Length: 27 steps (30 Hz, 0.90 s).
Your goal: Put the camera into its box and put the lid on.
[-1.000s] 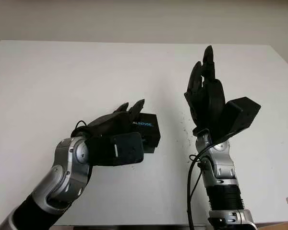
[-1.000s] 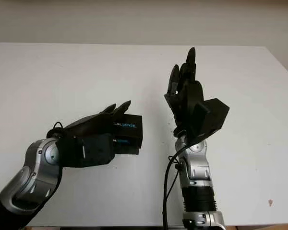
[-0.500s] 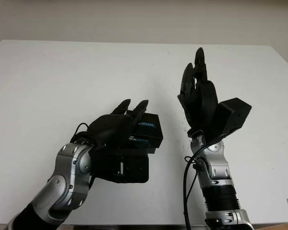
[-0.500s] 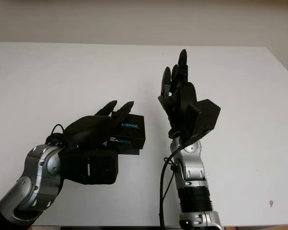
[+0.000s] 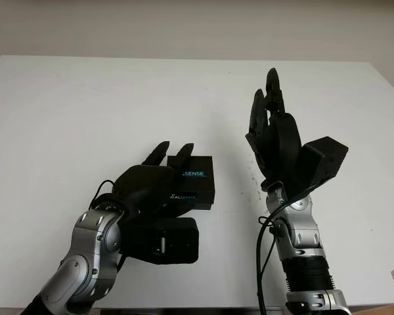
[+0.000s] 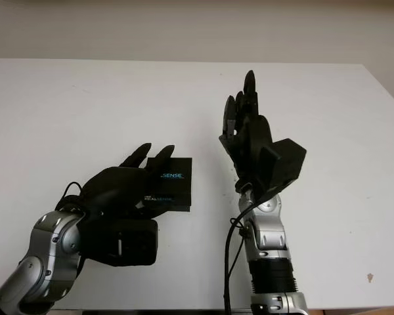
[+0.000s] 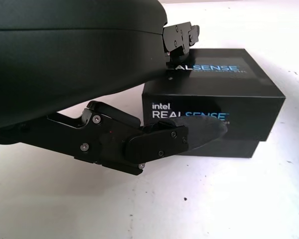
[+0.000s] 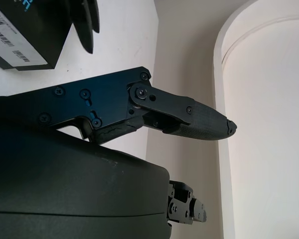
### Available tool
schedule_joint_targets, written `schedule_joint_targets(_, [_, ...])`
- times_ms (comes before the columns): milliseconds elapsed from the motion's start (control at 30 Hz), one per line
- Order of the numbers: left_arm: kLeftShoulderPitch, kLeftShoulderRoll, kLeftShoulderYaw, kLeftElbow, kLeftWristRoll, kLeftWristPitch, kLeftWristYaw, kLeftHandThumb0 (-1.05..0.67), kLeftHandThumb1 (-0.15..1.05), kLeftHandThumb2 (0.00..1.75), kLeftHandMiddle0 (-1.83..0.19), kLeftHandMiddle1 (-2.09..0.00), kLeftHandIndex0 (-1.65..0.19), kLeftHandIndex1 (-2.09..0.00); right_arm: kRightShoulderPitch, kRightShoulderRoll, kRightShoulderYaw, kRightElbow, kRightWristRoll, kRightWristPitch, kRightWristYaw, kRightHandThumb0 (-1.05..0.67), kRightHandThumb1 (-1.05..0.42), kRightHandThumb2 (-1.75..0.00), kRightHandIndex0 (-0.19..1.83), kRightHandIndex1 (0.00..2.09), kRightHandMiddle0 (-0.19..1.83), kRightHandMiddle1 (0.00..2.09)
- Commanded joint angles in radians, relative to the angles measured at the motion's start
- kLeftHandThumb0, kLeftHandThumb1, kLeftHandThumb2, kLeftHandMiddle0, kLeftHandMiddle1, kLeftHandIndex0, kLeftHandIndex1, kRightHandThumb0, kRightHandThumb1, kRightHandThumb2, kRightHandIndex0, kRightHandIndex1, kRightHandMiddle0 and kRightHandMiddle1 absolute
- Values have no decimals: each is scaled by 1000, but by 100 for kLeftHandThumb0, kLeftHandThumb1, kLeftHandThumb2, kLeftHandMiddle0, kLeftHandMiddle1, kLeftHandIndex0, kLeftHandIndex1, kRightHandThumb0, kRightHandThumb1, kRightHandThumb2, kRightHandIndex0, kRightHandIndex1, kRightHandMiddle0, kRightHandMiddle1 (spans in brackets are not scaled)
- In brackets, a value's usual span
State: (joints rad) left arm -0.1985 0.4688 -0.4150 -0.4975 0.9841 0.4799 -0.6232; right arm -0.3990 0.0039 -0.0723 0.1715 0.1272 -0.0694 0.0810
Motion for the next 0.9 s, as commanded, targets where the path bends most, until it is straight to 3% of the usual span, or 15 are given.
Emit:
schedule_joint_targets(0, [19,-9,18,-6,18,-10,17,-67,105,59,19,0,19,0,2,-16,-6,-21,4,1,8,-63,-105,-65,-14,5,-12,1])
schedule_joint_targets(300, [59,-18,57,4,46,-24,34,-69,105,60,19,0,19,0,-1,-30,-14,-39,10,28,19,-61,-105,-63,-12,6,-10,2])
schedule_joint_targets(633, [51,-34,77,25,28,-42,18,-70,105,62,19,0,19,0,-3,-33,-5,-47,-7,42,22,-61,-105,-65,-13,6,-11,1])
schedule_joint_targets(867, [76,-158,401,-76,-465,46,-7,-69,105,57,19,0,19,0,3,-38,-5,-57,0,67,38,-59,-105,-66,-14,5,-11,0])
